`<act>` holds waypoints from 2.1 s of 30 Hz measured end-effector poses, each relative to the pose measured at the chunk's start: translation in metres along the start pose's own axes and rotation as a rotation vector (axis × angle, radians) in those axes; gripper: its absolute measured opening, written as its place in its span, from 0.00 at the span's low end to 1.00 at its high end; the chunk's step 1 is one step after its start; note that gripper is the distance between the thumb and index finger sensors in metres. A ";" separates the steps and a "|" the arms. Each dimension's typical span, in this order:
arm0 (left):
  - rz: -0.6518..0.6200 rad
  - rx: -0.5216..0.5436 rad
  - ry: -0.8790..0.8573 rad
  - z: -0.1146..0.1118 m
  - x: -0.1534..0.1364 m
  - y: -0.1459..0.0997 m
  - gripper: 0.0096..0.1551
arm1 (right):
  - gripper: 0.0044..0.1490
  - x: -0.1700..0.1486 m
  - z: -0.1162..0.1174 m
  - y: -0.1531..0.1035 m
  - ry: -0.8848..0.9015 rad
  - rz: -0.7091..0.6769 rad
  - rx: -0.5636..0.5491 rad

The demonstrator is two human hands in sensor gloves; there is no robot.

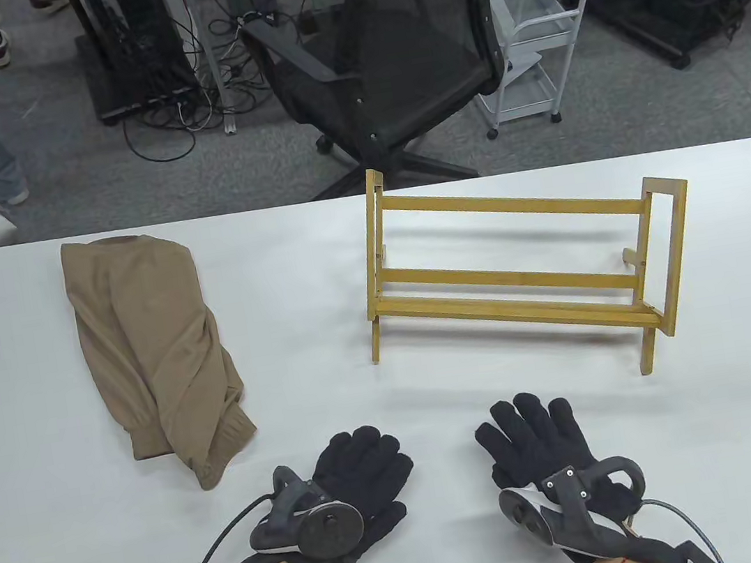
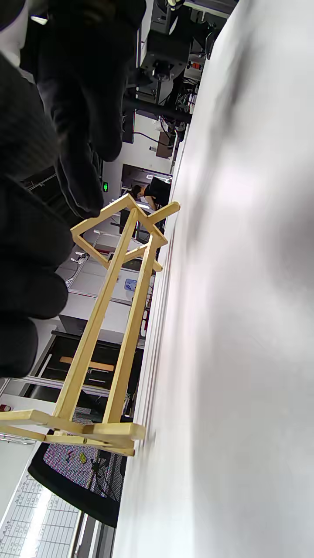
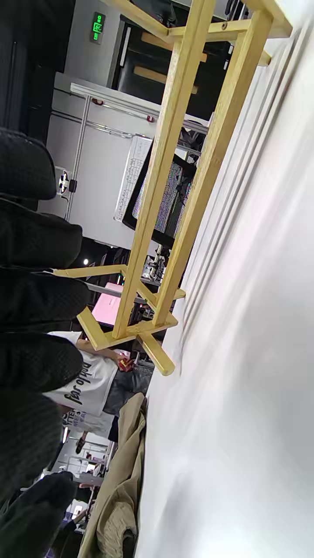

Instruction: Hang shorts on book rack

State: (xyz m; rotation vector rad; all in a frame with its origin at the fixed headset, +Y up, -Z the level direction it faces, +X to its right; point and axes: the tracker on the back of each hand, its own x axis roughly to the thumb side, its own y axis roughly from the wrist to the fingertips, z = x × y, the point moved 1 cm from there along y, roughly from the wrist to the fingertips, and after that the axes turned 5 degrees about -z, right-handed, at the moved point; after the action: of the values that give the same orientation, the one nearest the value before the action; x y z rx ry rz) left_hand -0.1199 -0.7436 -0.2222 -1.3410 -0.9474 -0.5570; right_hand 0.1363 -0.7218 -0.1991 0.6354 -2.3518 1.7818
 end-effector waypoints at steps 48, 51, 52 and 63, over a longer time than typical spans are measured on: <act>0.579 0.141 0.102 0.056 -0.123 -0.070 0.36 | 0.35 0.000 0.001 0.000 0.002 0.004 -0.009; 0.656 0.153 0.098 0.059 -0.134 -0.080 0.37 | 0.35 0.000 0.001 0.000 0.004 0.004 -0.009; 0.685 0.154 0.093 0.060 -0.139 -0.084 0.37 | 0.35 -0.001 0.001 0.000 0.004 0.005 -0.009; 0.974 0.036 -0.044 0.044 -0.186 -0.132 0.45 | 0.35 -0.001 0.001 0.001 0.006 0.007 -0.006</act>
State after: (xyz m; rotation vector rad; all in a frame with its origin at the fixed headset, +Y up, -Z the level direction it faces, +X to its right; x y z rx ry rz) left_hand -0.3368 -0.7583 -0.3044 -1.5888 -0.2466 0.2375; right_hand 0.1372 -0.7222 -0.2004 0.6206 -2.3576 1.7766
